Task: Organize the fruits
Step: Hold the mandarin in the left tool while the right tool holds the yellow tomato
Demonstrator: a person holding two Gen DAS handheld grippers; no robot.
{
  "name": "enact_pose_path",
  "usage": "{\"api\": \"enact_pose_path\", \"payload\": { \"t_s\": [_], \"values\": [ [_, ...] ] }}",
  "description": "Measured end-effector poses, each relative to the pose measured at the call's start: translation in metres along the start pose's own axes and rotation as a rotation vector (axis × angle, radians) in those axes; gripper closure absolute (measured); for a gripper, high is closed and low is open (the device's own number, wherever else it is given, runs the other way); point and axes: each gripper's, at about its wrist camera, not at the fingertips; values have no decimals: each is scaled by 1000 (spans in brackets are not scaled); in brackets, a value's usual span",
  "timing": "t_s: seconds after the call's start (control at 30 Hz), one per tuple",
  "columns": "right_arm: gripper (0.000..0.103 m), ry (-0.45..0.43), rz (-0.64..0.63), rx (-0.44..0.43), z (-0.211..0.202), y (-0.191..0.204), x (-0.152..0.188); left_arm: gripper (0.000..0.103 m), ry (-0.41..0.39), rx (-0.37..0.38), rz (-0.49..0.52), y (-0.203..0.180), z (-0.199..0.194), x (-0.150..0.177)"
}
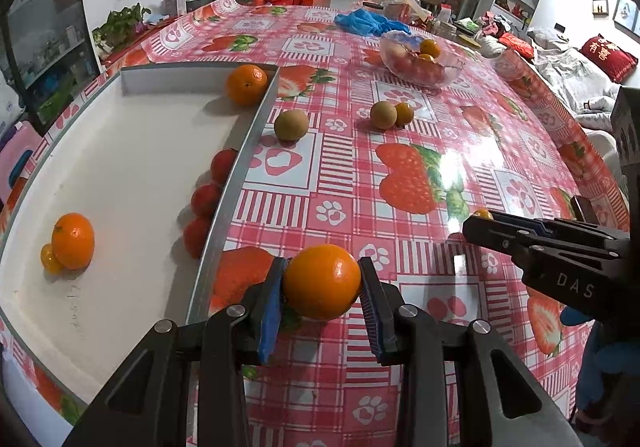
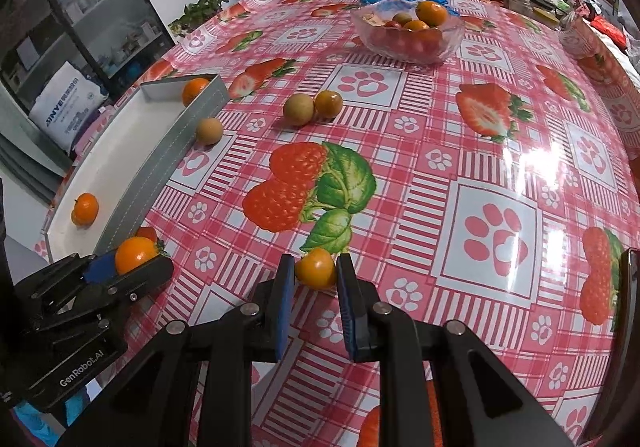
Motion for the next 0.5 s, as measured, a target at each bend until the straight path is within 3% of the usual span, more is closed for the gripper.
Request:
{"api": "enact_pose_path", "payload": {
  "t_s": [0.5],
  "values": [
    [80,1,14,-6,-1,-5,4,66,10,-7,4,-2,1,3]
  ]
}}
Point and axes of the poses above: each gripper's, at about its wrist camera, not at the fingertips, and z roughly the way its jaws point, y to its left, x to its underside, and after that the axes turned 10 degrees about -x, right-handed
